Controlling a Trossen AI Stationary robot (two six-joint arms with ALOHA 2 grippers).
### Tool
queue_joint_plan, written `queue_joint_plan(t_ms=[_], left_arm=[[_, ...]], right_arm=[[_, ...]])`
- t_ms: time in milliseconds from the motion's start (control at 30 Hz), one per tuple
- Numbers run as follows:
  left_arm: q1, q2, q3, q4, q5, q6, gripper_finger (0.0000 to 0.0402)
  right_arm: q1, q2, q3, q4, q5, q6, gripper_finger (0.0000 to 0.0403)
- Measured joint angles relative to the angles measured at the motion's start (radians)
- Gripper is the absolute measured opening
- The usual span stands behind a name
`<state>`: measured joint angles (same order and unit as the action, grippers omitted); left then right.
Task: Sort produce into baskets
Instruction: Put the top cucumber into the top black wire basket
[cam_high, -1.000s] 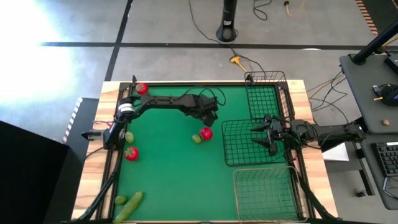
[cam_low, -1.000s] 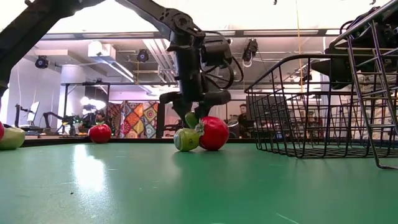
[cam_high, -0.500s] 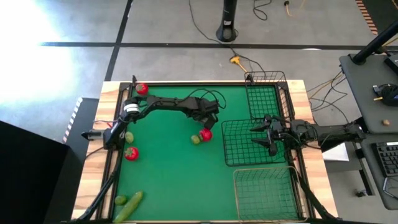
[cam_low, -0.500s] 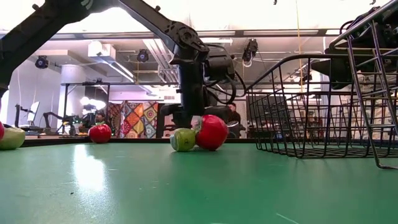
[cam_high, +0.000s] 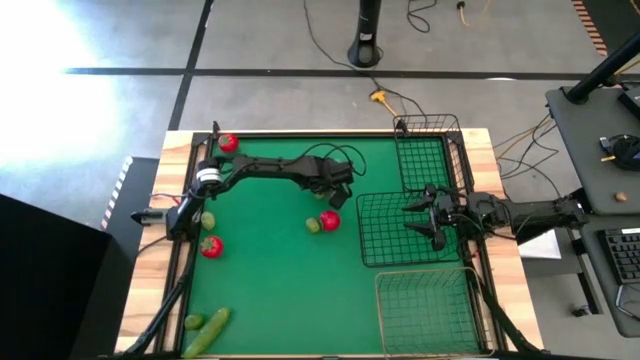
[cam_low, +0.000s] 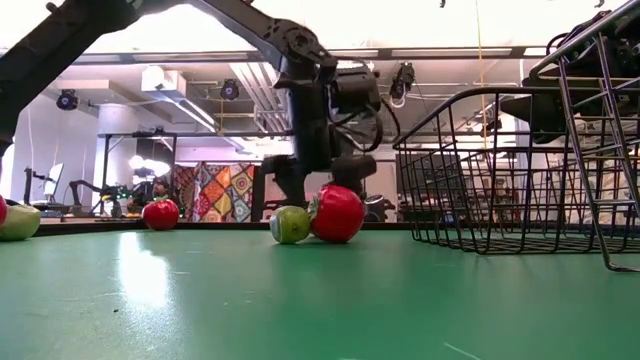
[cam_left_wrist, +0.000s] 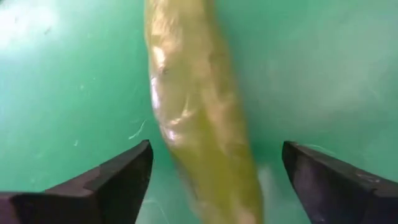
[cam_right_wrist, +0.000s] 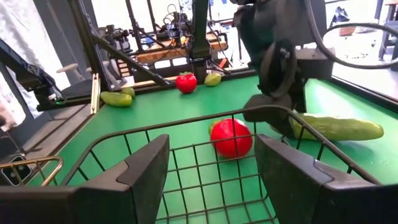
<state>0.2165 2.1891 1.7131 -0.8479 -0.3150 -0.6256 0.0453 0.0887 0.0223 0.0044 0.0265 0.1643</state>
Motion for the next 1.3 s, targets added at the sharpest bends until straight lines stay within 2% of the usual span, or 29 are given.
queue_joint_plan(t_ms=[133, 467, 633, 867, 1300], left_arm=[[-0.025, -0.003, 0.077, -0.063, -0.018, 0.018, 0.0351], [-0.081, -0.004, 0.320, -0.327, -0.153, 0.034, 0.0352], [-0.106, -0.004, 0.425, -0.392, -0.229, 0.015, 0.0350], [-0.171, -0.006, 0.508, -0.454, -0.346, -0.014, 0.0334], [-0.295, -0.009, 0.610, -0.715, -0.487, -0.192, 0.0323]], right_arm=[[0.000, 0.000, 0.000, 0.000, 0.000, 0.000, 0.0228], [0.000, 0.000, 0.000, 0.000, 0.000, 0.000, 0.0228], [0.000, 0.000, 0.000, 0.000, 0.000, 0.000, 0.0228], [0.000, 0.000, 0.000, 0.000, 0.000, 0.000, 0.0228], [0.000, 0.000, 0.000, 0.000, 0.000, 0.000, 0.0228]])
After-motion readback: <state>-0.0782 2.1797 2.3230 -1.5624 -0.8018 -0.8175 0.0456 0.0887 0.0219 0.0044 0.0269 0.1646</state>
